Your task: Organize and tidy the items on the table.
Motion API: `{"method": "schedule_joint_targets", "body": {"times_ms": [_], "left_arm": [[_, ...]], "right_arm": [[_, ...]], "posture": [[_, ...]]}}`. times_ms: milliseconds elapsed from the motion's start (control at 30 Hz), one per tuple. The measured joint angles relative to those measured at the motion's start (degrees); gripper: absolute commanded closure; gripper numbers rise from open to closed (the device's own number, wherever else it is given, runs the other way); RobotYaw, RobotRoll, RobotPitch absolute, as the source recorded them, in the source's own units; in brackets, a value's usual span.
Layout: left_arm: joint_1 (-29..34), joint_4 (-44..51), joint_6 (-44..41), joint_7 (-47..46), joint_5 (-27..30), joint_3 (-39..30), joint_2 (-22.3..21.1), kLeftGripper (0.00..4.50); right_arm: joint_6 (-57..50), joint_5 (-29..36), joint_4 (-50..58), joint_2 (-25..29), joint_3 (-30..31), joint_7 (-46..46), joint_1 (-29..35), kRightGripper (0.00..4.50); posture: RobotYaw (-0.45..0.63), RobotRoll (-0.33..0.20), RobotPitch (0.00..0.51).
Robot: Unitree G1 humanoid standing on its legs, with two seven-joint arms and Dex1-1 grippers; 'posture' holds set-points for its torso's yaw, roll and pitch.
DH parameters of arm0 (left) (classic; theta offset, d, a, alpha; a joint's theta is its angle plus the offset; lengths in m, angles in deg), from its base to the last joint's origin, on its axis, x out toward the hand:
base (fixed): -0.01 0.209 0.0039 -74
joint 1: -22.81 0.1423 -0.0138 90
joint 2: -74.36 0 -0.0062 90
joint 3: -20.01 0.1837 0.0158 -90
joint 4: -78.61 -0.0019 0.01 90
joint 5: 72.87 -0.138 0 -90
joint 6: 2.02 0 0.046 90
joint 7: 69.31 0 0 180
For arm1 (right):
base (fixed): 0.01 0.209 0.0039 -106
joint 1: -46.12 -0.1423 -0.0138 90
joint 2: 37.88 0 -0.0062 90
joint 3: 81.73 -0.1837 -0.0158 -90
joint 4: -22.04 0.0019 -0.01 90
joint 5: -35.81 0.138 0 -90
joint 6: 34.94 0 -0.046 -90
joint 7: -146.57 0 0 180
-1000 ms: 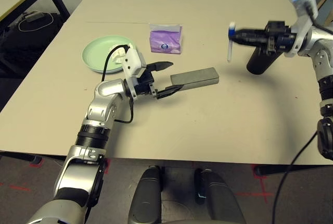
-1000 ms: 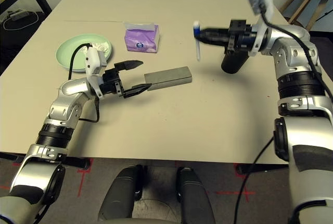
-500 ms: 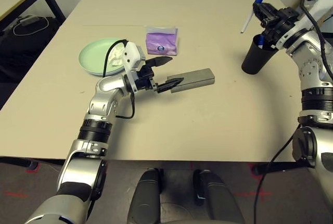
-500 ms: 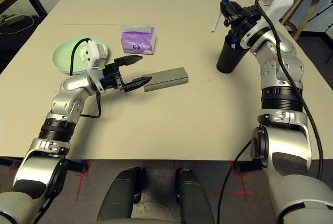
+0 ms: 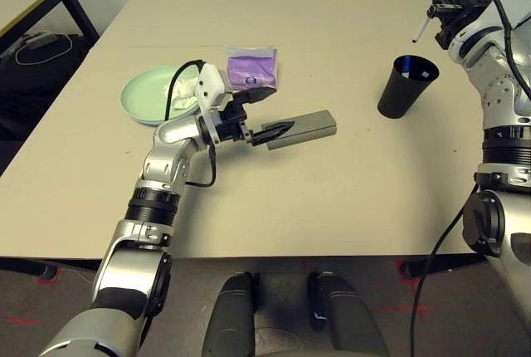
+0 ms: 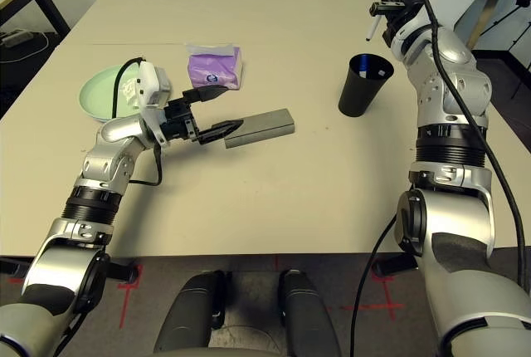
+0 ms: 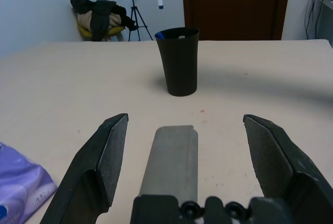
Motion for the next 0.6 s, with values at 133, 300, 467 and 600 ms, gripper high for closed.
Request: {"method": "schedule_joint_targets", "body": {"times_ms": [133, 300, 467, 600], "left_arm": [[-0.09, 0.0, 0.01, 0.06, 0.0, 0.0, 0.0, 0.0], [-0.09, 0.0, 0.01, 0.07, 0.01, -0.02, -0.05, 0.0], [-0.08, 0.0, 0.0, 0.06, 0.01, -0.04, -0.12, 0.0], [-0.08, 0.01, 0.0, 0.07, 0.01, -0.05, -0.15, 0.0]], "right_arm": [[-1.31, 0.02, 0.52, -0.35, -0.04, 0.72, 0.31, 4.18], [-2.24, -0.03, 1.17, -0.39, -0.03, 1.25, 1.22, 4.18], [-3.35, -0.03, 2.67, -0.46, -0.04, 1.89, 3.78, 4.18], [-4.2, -0.02, 3.6, -0.83, -0.03, 2.21, 4.84, 4.18]], "posture": [[0.11, 0.0, 0.085], [0.11, 0.0, 0.085], [0.11, 0.0, 0.086], [0.11, 0.0, 0.086]]}}
